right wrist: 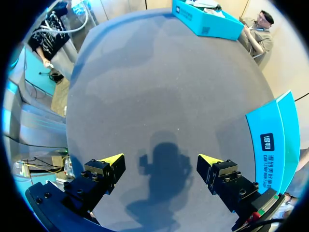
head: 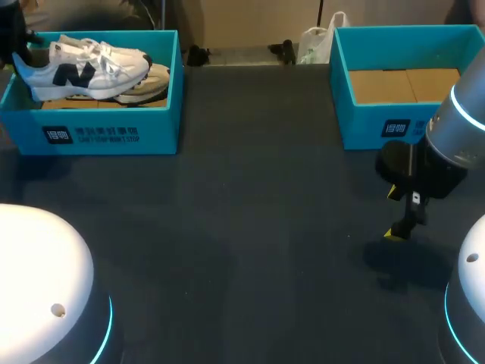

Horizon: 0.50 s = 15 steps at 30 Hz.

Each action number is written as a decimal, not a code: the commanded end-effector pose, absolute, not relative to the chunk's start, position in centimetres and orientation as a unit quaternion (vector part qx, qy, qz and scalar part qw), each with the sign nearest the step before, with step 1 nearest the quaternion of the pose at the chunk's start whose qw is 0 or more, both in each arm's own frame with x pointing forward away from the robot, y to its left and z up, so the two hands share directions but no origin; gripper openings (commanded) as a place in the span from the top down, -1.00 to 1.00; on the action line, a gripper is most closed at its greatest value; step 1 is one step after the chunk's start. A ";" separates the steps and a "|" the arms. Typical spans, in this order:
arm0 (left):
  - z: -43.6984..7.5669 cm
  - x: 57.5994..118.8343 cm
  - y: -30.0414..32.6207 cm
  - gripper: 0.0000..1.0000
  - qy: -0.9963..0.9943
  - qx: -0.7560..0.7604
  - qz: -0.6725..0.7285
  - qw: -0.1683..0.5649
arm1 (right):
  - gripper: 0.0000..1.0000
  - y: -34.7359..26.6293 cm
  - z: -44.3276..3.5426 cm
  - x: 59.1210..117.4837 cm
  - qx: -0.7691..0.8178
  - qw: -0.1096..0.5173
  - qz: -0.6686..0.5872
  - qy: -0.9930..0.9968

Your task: Take the shoe out of the shoebox, open the shoe tongue, remove and reinsert the insole, then place the shoe into the shoebox

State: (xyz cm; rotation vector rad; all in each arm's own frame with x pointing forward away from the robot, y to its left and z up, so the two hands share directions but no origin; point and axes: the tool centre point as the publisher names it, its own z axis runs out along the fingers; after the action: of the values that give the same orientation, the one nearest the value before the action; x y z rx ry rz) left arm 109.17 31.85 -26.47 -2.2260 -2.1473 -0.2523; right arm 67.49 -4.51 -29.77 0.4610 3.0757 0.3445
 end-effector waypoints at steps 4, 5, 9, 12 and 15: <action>-22.3 108.2 30.8 1.00 -0.690 -0.718 -0.091 0.014 | -1.00 -4.5 -29.8 67.4 0.147 0.007 0.109 0.983; -22.1 108.1 30.7 1.00 -0.690 -0.718 -0.090 0.014 | -1.00 -4.5 -29.8 67.4 0.147 0.007 0.109 0.983; -20.4 107.7 29.9 1.00 -0.690 -0.718 -0.085 0.022 | -1.00 -4.5 -29.8 67.4 0.147 0.007 0.109 0.983; -18.8 106.6 29.1 1.00 -0.692 -0.716 -0.091 0.026 | -1.00 -4.5 -29.8 67.4 0.147 0.007 0.109 0.983; -17.3 105.5 28.3 1.00 -0.693 -0.714 -0.101 0.025 | -1.00 -4.5 -29.8 67.4 0.147 0.007 0.109 0.983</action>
State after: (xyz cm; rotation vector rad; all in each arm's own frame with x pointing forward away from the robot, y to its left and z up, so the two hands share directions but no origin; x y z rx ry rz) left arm 107.49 29.30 -19.55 -2.2113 -2.1399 -0.2643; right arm 67.49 -4.51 -29.77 0.4610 3.0757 0.3445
